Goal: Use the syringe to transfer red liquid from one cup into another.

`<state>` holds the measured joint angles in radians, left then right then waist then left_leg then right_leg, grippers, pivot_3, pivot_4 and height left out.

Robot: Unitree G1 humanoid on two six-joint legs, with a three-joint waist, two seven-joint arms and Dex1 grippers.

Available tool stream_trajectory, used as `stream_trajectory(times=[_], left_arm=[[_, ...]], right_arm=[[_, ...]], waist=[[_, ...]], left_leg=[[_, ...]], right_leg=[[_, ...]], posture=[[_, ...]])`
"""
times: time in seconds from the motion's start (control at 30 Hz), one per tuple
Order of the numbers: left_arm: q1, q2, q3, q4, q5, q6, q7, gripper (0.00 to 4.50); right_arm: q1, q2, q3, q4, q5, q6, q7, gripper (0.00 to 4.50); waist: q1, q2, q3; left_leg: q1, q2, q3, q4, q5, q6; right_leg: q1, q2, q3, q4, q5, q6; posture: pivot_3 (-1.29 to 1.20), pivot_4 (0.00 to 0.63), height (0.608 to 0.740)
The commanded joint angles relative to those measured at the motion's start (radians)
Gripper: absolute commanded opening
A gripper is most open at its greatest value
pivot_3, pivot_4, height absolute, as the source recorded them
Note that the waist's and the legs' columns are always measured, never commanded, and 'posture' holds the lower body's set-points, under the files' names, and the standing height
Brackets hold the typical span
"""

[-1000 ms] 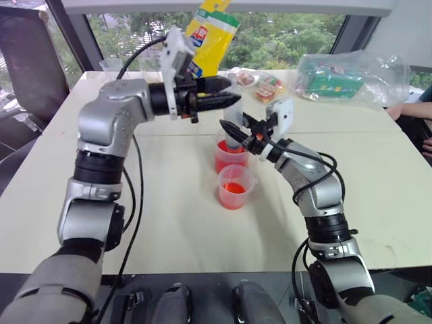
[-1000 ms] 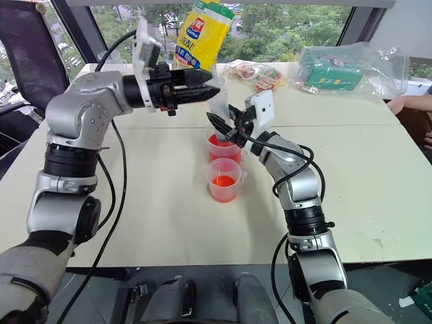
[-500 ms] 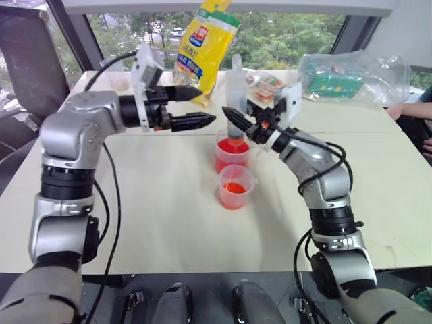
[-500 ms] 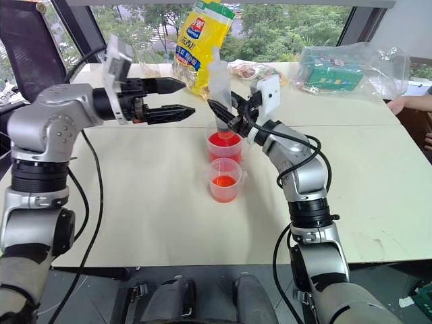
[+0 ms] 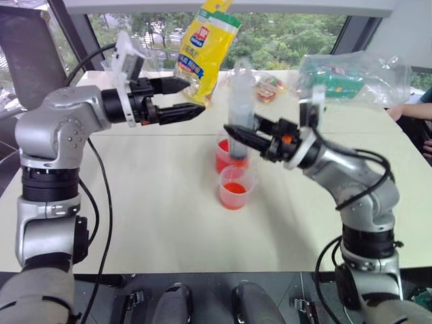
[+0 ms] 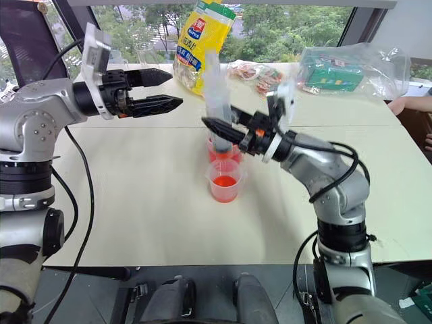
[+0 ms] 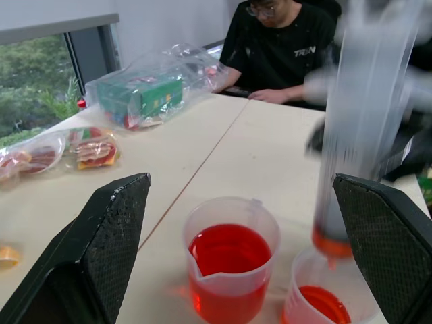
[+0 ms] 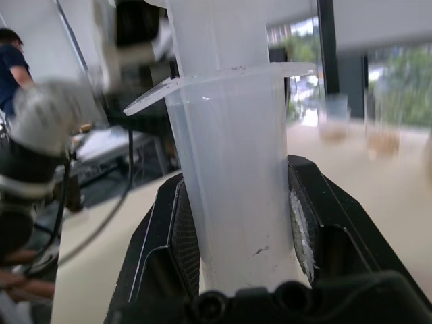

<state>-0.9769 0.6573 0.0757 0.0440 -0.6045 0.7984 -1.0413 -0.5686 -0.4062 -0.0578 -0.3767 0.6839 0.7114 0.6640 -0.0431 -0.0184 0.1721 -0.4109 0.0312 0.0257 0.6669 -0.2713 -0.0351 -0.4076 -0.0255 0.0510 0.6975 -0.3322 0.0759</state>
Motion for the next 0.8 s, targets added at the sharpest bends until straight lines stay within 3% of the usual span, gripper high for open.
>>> stream_trajectory(times=[0.03, 0.27, 0.7, 0.8], left_arm=[[-0.035, -0.012, 0.021, -0.048, -0.047, 0.017, 0.007, 4.43], [-0.050, -0.050, 0.006, -0.053, -0.075, 0.033, 0.016, 4.43], [-0.086, -0.144, -0.065, 0.045, -0.004, -0.064, 0.015, 4.43], [-0.083, -0.165, -0.081, 0.047, 0.002, -0.070, 0.013, 3.55]], right_arm=[[0.027, 0.002, 0.020, -0.052, -0.028, -0.056, -0.006, 1.41], [0.058, -0.004, 0.035, -0.051, -0.043, -0.082, -0.009, 1.41], [0.067, -0.008, 0.056, -0.063, -0.054, -0.092, -0.011, 1.41], [0.065, -0.005, 0.056, -0.060, -0.057, -0.092, -0.012, 1.41]], waist=[[0.000, 0.000, 0.000], [0.001, 0.000, 0.000], [0.002, 0.000, 0.000], [0.002, 0.000, 0.000]], left_leg=[[0.000, 0.000, 0.000, 0.000, 0.000, 0.000], [0.000, 0.000, 0.000, 0.000, 0.000, 0.000], [0.000, 0.000, 0.000, 0.000, 0.000, 0.000], [0.000, 0.000, 0.000, 0.000, 0.000, 0.000]], right_leg=[[0.000, 0.000, 0.000, 0.000, 0.000, 0.000], [0.000, 0.000, 0.000, 0.000, 0.000, 0.000], [0.000, 0.001, 0.000, 0.000, 0.000, 0.000], [0.000, 0.001, 0.000, 0.000, 0.000, 0.000]], posture=[[0.00, 0.150, 0.740], [0.00, 0.150, 0.740], [0.00, 0.150, 0.740], [0.00, 0.150, 0.740]])
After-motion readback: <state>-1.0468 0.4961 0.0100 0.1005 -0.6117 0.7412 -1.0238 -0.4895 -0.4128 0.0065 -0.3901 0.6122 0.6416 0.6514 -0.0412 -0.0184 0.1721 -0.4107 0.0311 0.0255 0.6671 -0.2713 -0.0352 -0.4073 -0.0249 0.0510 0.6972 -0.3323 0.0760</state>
